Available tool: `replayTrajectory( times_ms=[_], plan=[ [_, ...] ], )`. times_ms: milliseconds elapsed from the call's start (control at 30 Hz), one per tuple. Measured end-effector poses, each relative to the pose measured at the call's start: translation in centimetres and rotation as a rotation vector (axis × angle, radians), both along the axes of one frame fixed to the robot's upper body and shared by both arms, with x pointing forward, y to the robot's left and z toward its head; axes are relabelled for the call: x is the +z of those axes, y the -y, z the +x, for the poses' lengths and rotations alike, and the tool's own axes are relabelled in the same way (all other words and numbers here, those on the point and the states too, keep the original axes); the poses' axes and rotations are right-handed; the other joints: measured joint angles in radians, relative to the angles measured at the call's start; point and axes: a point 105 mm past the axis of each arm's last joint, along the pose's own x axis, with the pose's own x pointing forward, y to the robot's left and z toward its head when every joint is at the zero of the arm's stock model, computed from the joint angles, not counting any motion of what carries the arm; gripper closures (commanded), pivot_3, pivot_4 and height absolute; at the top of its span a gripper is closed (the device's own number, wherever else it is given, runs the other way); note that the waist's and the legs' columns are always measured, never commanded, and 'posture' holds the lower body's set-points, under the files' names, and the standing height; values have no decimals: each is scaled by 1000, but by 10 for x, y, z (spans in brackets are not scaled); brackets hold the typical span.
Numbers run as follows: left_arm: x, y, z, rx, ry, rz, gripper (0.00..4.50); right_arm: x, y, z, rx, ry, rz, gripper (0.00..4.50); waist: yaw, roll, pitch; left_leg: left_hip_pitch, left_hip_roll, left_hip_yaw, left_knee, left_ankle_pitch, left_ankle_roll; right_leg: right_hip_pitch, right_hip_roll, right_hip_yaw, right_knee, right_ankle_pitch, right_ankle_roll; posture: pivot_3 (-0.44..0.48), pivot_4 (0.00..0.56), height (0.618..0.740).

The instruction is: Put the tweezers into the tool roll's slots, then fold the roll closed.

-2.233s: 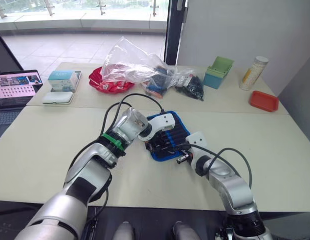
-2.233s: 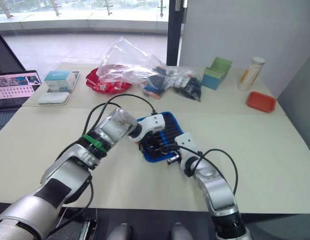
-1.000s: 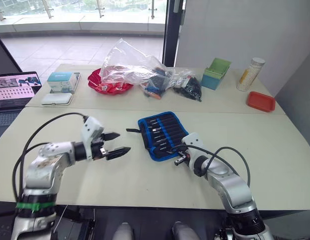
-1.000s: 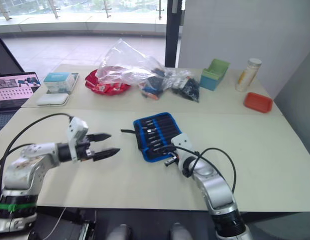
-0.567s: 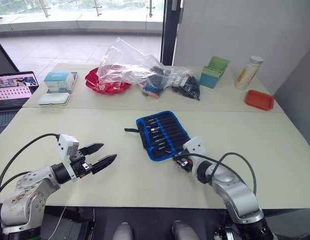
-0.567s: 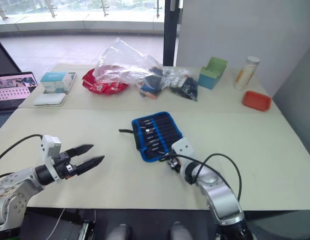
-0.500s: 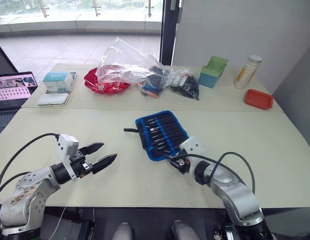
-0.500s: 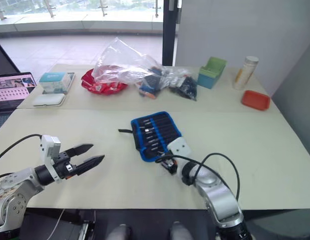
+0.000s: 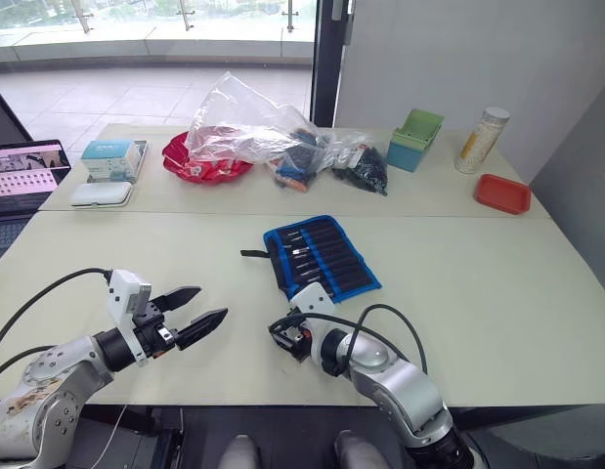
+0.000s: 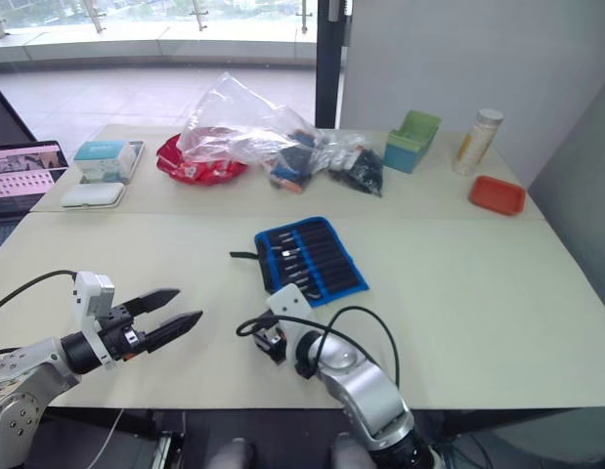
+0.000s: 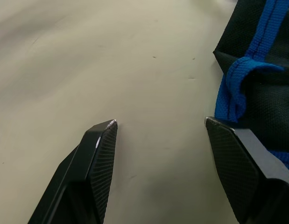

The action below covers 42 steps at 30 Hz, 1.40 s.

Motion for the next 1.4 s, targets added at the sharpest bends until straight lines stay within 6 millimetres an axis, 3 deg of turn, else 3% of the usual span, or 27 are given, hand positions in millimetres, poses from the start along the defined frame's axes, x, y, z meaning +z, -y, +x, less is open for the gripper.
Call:
replayTrajectory(
  times_ms=[300, 500, 667, 933, 1033, 1267, 1400],
  plan=[
    [7, 0, 3, 0, 22, -7, 0, 27, -1, -5, 57, 94, 71, 1331, -4, 0, 1, 0, 0, 0, 0, 0, 0, 0, 0, 0, 0, 0, 0, 0, 150, 740],
    [9, 0, 6, 10, 29, -5, 0, 27, 5, 7, 0, 103, 55, 1331, -6, 0, 2, 0, 0, 0, 0, 0, 0, -1, 0, 0, 0, 0, 0, 0, 150, 740],
    [10, -1, 7, 27, 31, -3, 0, 10, 11, 22, -83, 63, -8, 1331, -7, 0, 2, 0, 0, 0, -1, 0, 0, -1, 0, 0, 0, 0, 0, 0, 150, 740],
    [10, -2, 9, 41, 33, -2, 0, 9, 1, 32, -119, 57, 10, 1331, -9, 0, 2, 0, 0, 0, -1, 0, 0, -1, 0, 0, 0, 0, 0, 0, 150, 740],
    [10, -2, 9, 46, 32, -1, 0, 15, -3, 34, -119, 69, 30, 2086, -8, 0, 2, 0, 0, 0, -1, 0, 0, -1, 0, 0, 0, 0, 0, 0, 150, 740],
    [10, -3, 9, 49, 32, 1, 0, 16, 1, 36, -129, 67, 41, 4482, -9, 1, 2, -1, 0, 0, -1, 0, 0, -1, 0, 0, 0, 0, 0, 0, 150, 740],
    [10, -3, 9, 55, 31, 2, 0, 16, 2, 37, -134, 67, 41, 4482, -9, 1, 2, -1, 0, 0, -1, 0, 0, -1, 0, 0, 0, 0, 0, 0, 150, 740]
  ],
)
